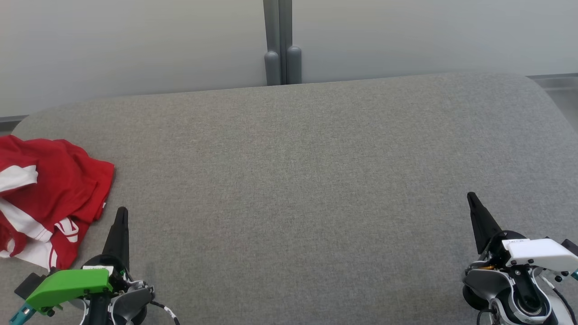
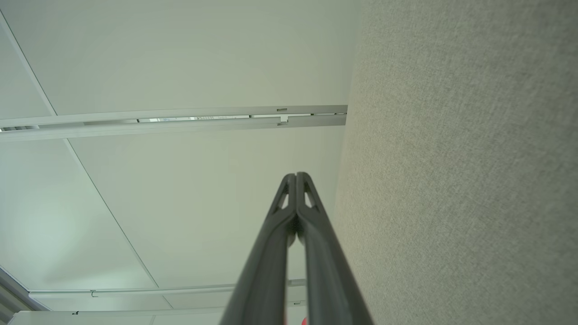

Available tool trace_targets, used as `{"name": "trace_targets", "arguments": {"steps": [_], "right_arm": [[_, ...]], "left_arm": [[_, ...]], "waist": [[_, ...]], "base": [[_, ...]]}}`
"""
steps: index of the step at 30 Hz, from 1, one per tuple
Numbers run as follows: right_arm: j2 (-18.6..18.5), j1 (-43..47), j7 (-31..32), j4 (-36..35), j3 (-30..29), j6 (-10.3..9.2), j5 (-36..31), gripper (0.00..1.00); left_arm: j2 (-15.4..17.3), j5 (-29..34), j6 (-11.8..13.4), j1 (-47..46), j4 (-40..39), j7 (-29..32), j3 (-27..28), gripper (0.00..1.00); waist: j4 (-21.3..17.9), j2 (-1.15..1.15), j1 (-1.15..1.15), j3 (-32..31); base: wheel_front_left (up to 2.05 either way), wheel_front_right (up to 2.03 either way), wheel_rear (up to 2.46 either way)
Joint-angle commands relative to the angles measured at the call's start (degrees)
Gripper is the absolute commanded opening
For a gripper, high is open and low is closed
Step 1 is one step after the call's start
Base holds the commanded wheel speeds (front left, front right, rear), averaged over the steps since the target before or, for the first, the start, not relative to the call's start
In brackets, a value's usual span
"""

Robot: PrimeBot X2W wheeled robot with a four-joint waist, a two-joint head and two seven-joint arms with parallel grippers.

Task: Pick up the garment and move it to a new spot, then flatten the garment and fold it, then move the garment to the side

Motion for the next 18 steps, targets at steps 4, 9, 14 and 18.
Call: {"name": "trace_targets", "arguments": {"steps": [4, 9, 14, 18], "right_arm": [[-0.26, 0.72, 0.14, -0.21, -0.14, 0.02, 0.31, 0.00], [-0.26, 0.72, 0.14, -0.21, -0.14, 0.02, 0.31, 0.00], [-0.26, 0.72, 0.14, -0.21, -0.14, 0.02, 0.31, 0.00], [-0.26, 0.72, 0.14, -0.21, -0.14, 0.02, 0.31, 0.00]], "left_arm": [[0.40, -0.04, -0.34, -0.78, -0.23, 0.24, 0.20, 0.00], [0.40, -0.04, -0.34, -0.78, -0.23, 0.24, 0.20, 0.00], [0.40, -0.04, -0.34, -0.77, -0.23, 0.24, 0.19, 0.00], [0.40, -0.04, -0.34, -0.77, -0.23, 0.24, 0.19, 0.00]], "waist": [[0.00, 0.00, 0.00, 0.00], [0.00, 0.00, 0.00, 0.00], [0.00, 0.00, 0.00, 0.00], [0.00, 0.00, 0.00, 0.00]], "base": [[0.00, 0.00, 0.00], [0.00, 0.00, 0.00], [0.00, 0.00, 0.00], [0.00, 0.00, 0.00]]}}
